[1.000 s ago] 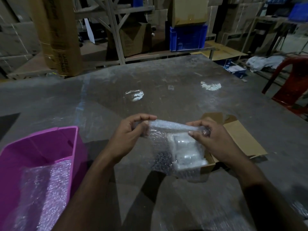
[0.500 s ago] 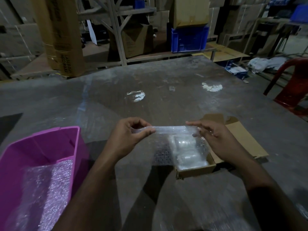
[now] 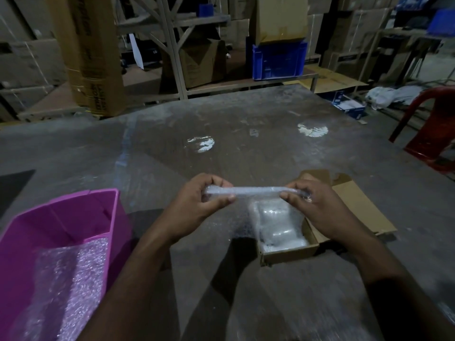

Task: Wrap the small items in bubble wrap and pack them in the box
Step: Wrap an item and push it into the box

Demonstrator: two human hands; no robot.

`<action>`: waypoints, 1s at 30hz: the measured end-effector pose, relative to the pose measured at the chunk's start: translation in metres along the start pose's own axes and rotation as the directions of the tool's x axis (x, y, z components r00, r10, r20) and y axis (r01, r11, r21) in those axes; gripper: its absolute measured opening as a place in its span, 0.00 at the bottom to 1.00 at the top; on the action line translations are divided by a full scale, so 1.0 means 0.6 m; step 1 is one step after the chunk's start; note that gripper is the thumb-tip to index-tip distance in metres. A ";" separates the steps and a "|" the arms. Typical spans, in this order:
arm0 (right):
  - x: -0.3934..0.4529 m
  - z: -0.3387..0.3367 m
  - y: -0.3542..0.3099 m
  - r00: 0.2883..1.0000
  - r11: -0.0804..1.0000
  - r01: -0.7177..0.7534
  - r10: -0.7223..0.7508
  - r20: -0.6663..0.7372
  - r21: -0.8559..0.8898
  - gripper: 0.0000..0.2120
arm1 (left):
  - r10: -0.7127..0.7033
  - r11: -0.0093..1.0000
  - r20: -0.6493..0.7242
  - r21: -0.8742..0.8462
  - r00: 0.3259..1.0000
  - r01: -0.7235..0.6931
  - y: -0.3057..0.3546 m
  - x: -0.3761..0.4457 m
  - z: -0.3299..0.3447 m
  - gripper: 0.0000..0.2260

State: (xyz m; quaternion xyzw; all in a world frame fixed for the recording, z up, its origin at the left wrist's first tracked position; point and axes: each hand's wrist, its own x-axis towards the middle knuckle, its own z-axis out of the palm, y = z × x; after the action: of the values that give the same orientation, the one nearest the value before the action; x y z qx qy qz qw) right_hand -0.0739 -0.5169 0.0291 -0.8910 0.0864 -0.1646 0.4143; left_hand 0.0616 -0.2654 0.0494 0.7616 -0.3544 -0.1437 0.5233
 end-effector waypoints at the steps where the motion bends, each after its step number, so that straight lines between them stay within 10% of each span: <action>1: 0.001 0.001 0.003 1.000 1.000 0.007 -0.007 0.014 -0.001 0.14 | -0.001 1.000 -0.017 -0.002 1.000 0.001 -0.001 0.000 0.002 0.07; 11: -0.004 0.002 0.012 1.000 0.999 0.006 -0.006 -0.012 0.045 0.16 | 0.017 1.000 -0.075 -0.014 0.997 -0.018 -0.007 0.004 -0.007 0.03; 18: -0.005 0.013 -0.004 1.000 0.990 -0.013 0.016 -0.026 0.142 0.09 | 0.023 0.994 -0.094 -0.100 0.995 -0.032 0.000 -0.001 -0.003 0.21; 30: 0.005 0.004 0.003 0.992 0.984 0.102 -0.113 -0.063 -0.146 0.07 | 0.008 0.996 -0.061 -0.091 0.998 -0.014 -0.004 0.001 0.004 0.14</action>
State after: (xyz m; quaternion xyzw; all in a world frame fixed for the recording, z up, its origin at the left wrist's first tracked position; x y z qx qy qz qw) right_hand -0.0702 -0.5171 0.0270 -0.9153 0.0643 -0.2116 0.3366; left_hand 0.0613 -0.2670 0.0461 0.7389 -0.3356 -0.1339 0.5688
